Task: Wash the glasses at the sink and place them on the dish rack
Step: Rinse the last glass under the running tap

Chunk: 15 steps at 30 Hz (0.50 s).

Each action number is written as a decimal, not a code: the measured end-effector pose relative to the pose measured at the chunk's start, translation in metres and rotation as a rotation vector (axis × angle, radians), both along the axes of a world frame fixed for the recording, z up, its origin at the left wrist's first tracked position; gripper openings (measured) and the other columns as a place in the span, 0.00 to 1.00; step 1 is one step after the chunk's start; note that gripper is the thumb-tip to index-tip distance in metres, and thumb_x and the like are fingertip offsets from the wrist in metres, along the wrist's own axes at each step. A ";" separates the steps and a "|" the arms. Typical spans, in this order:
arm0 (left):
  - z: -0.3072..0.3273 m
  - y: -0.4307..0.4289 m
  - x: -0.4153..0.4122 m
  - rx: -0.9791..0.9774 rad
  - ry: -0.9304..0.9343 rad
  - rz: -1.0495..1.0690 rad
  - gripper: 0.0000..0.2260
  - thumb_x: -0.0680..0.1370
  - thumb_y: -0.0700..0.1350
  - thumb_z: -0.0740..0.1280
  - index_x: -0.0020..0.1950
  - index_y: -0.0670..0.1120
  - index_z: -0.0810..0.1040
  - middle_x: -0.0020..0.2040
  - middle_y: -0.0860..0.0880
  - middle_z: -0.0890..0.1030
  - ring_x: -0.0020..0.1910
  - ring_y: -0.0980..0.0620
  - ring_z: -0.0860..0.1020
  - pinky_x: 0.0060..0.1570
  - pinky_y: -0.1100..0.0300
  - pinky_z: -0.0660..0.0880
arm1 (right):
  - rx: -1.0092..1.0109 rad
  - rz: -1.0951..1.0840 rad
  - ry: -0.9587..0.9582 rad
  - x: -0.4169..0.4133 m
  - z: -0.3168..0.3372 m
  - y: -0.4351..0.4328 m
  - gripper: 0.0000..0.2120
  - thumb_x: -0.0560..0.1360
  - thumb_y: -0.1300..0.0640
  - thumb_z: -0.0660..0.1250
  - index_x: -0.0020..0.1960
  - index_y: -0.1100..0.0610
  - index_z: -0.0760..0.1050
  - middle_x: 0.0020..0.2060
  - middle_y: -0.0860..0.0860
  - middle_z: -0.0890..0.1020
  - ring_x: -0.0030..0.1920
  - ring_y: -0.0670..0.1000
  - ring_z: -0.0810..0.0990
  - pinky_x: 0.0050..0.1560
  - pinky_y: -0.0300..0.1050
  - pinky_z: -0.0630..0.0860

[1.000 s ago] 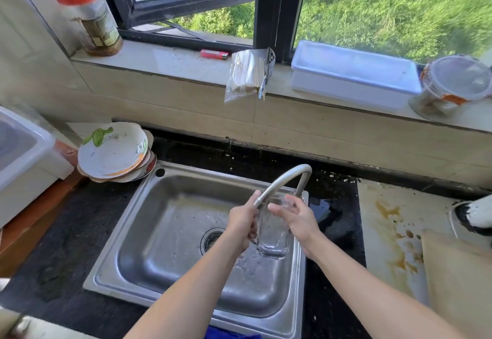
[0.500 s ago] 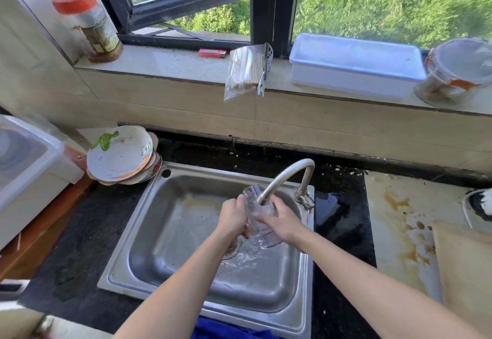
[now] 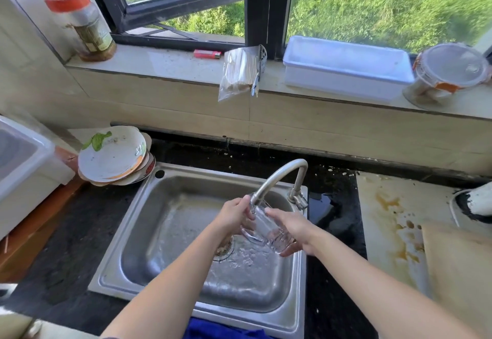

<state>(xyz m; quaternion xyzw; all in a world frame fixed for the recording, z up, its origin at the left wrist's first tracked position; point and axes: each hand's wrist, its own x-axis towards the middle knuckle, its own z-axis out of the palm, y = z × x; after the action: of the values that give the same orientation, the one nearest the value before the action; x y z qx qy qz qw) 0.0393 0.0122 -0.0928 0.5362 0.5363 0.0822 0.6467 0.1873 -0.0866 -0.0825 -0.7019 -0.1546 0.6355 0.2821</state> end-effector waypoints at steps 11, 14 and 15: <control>0.001 -0.014 -0.009 0.163 -0.048 0.326 0.16 0.83 0.46 0.57 0.38 0.40 0.72 0.34 0.41 0.78 0.31 0.47 0.78 0.33 0.55 0.76 | 0.312 -0.198 -0.447 -0.031 -0.029 0.018 0.31 0.72 0.30 0.62 0.66 0.49 0.70 0.59 0.47 0.76 0.54 0.53 0.80 0.51 0.56 0.81; 0.002 -0.019 -0.017 0.169 -0.056 0.312 0.17 0.84 0.47 0.56 0.40 0.39 0.72 0.36 0.42 0.81 0.35 0.48 0.80 0.39 0.51 0.78 | 0.164 -0.365 -0.046 -0.030 -0.022 0.029 0.23 0.77 0.37 0.61 0.57 0.57 0.75 0.41 0.54 0.78 0.37 0.57 0.82 0.33 0.49 0.79; 0.000 -0.020 -0.018 0.135 -0.040 0.302 0.17 0.84 0.47 0.55 0.41 0.39 0.72 0.38 0.42 0.81 0.37 0.47 0.80 0.38 0.54 0.76 | 0.168 -0.348 -0.086 -0.031 -0.022 0.030 0.25 0.76 0.38 0.62 0.58 0.59 0.74 0.39 0.54 0.77 0.34 0.56 0.79 0.31 0.47 0.75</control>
<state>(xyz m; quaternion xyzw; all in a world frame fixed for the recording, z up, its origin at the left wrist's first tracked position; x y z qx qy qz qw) 0.0216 -0.0076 -0.0930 0.4899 0.5910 0.2249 0.6001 0.1566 -0.0566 -0.1048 -0.7184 -0.0953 0.5316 0.4385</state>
